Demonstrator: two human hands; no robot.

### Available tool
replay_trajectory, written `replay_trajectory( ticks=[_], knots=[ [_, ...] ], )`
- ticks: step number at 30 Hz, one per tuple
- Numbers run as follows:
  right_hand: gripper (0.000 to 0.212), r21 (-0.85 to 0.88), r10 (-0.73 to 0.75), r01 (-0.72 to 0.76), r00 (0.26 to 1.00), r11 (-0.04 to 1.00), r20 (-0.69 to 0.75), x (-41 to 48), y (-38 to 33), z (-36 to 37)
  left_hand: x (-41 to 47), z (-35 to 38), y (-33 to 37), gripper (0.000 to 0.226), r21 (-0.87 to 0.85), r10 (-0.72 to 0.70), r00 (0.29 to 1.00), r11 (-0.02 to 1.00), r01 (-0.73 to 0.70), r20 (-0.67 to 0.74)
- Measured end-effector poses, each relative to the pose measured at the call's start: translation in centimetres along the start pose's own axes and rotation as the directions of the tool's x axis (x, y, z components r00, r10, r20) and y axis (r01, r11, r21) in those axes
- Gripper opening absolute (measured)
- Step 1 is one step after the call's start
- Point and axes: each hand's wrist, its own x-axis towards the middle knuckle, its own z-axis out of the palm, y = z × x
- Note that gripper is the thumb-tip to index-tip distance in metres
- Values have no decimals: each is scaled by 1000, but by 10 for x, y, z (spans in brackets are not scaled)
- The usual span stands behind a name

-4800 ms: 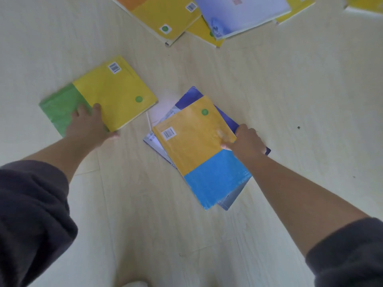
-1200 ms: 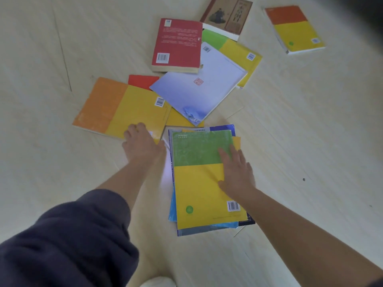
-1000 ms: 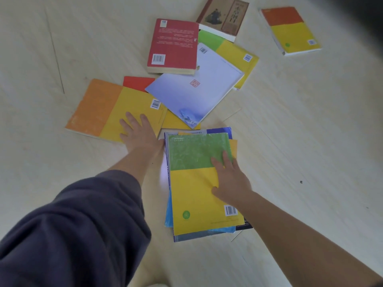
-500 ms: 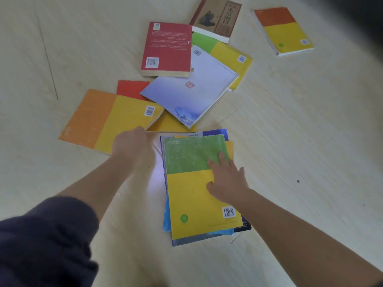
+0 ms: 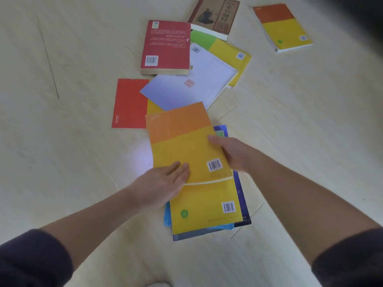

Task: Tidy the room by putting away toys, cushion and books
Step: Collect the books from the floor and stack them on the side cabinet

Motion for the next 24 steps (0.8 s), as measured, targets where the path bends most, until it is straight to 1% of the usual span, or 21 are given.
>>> replay_trajectory(
  ticks=[2, 3, 5, 6, 7, 9, 10, 11, 13, 14, 15, 16, 17, 18, 19, 20, 22, 24],
  knots=[
    [34, -157, -20, 14, 999, 988, -35, 0, 4, -14, -3, 3, 6, 44, -55, 95, 995, 994, -93, 33],
    [33, -176, -45, 30, 996, 984, -80, -1, 8, -23, 0, 3, 7, 45, -86, 138, 990, 987, -134, 40],
    [31, -173, -39, 16, 990, 985, -133, -3, 24, -28, 0, -1, 8, 44, -172, 139, 989, 977, -130, 43],
    [29, -183, -14, -14, 989, 983, -148, -5, 34, -29, 2, -4, 6, 41, -214, 100, 995, 973, -91, 30],
    [28, -221, 15, -51, 987, 974, -163, -7, 44, -30, 4, -7, 2, 37, -247, 27, 999, 969, -21, 19],
    [21, -377, 48, -120, 979, 918, -196, -12, 57, -33, 16, -11, -10, 32, -266, -147, 989, 953, 148, 22],
    [17, -492, 58, -157, 976, 856, -211, -14, 58, -35, 22, -12, -18, 31, -247, -227, 973, 942, 227, 27],
    [16, -611, 70, -194, 973, 767, -222, -16, 56, -36, 28, -12, -26, 31, -216, -294, 955, 931, 293, 27],
    [26, -799, 89, -254, 965, 545, -246, -19, 46, -38, 41, -10, -39, 31, -173, -386, 922, 908, 382, 14],
    [29, -871, 58, -276, 959, 406, -276, -20, 38, -36, 49, -9, -44, 33, -170, -424, 905, 891, 420, 14],
    [30, -916, -16, -301, 949, 267, -316, -20, 31, -33, 57, -8, -47, 36, -171, -467, 884, 869, 464, 24],
    [33, -931, -128, -329, 928, 160, -350, -20, 23, -29, 67, -8, -50, 39, -170, -514, 857, 841, 513, 41],
    [36, -931, -249, -338, 898, 137, -363, -15, 17, -27, 77, -6, -53, 38, -160, -556, 827, 812, 561, 79],
    [36, -931, -351, -299, 866, 207, -356, -11, 12, -25, 86, -1, -56, 37, -140, -583, 801, 789, 599, 138],
    [36, -924, -426, -208, 839, 321, -337, -3, 8, -23, 94, 4, -59, 42, -116, -595, 778, 774, 622, 200],
    [36, -892, -476, -86, 821, 444, -316, 4, 4, -21, 101, 10, -63, 47, -91, -603, 753, 762, 641, 264],
    [41, -748, -522, 122, 788, 652, -326, 16, -7, -18, 111, 18, -70, 50, -53, -620, 688, 727, 684, 379],
    [50, -552, -505, 250, 777, 795, -376, 26, -18, -11, 115, 23, -73, 48, -41, -625, 650, 706, 707, 431]
  ],
)
